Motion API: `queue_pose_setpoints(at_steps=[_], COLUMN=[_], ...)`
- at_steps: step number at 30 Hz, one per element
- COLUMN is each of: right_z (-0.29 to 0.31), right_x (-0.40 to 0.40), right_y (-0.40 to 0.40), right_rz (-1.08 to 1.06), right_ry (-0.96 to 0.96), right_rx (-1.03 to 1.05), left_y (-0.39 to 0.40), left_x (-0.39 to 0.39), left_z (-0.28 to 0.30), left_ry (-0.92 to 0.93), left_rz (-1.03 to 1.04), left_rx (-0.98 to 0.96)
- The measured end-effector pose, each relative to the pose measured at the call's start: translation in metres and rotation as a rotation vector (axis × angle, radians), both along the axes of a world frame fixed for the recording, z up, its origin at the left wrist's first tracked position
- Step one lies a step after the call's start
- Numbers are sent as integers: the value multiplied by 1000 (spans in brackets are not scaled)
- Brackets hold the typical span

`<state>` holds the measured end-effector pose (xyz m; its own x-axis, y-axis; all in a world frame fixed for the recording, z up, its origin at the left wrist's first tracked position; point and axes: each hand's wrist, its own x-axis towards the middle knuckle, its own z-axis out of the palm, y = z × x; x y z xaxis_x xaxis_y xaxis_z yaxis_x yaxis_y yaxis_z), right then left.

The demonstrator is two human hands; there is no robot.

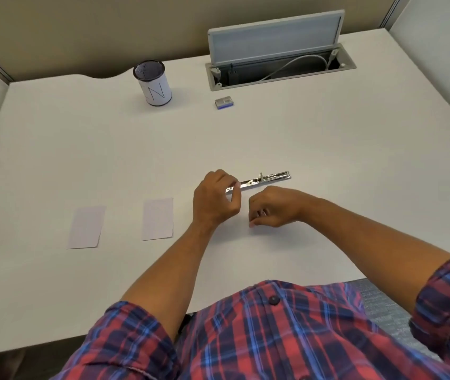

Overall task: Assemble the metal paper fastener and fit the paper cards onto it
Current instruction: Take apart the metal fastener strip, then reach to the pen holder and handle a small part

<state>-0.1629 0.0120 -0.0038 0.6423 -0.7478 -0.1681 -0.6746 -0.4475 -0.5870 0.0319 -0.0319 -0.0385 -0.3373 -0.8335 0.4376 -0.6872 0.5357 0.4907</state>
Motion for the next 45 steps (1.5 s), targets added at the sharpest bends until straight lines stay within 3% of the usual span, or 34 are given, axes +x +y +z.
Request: queue_pose_setpoints(at_steps=[9, 20, 33, 45], right_z=[-9, -13, -15, -5], right_x=[42, 45, 40, 32], right_y=[38, 40, 45, 60], right_rz=[414, 426, 391, 445], right_ry=[6, 35, -26, 37], right_rx=[268, 324, 271, 105], left_y=[9, 34, 43, 74], left_x=[-4, -6, 1, 17], left_z=[-1, -9, -2, -2], left_ry=[9, -122, -191, -311], left_rz=[-54, -285, -250, -261], left_rx=[33, -12, -19, -14])
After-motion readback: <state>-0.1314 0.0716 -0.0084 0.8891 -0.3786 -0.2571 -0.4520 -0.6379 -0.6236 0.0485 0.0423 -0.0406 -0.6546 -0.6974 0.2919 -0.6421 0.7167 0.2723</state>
